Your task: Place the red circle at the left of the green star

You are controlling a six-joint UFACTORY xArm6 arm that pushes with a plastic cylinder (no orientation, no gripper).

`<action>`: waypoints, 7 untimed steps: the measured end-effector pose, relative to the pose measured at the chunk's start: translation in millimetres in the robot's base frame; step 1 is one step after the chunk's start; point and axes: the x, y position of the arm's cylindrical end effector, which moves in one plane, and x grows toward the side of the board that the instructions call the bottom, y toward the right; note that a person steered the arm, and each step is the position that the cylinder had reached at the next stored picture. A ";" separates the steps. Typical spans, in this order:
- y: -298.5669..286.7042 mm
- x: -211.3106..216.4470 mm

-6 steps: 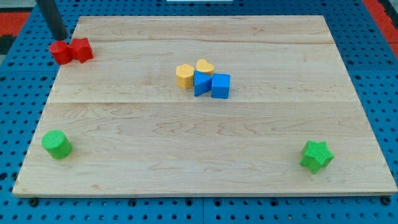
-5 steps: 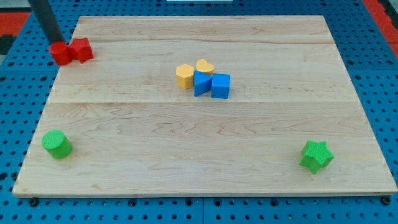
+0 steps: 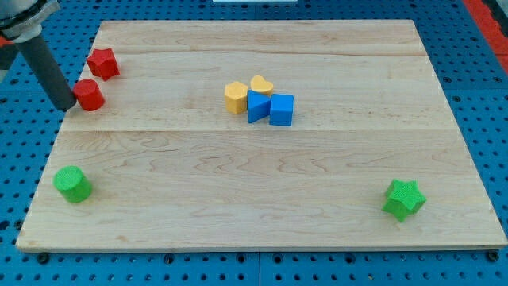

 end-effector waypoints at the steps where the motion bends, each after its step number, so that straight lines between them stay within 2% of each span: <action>1: 3.2 -11.1; 2: 43.8 -13.6; 3: 55.7 -37.4; 4: 92.4 -44.5; 5: 161.3 -20.9; 6: 176.9 -40.1; 7: 208.0 -2.3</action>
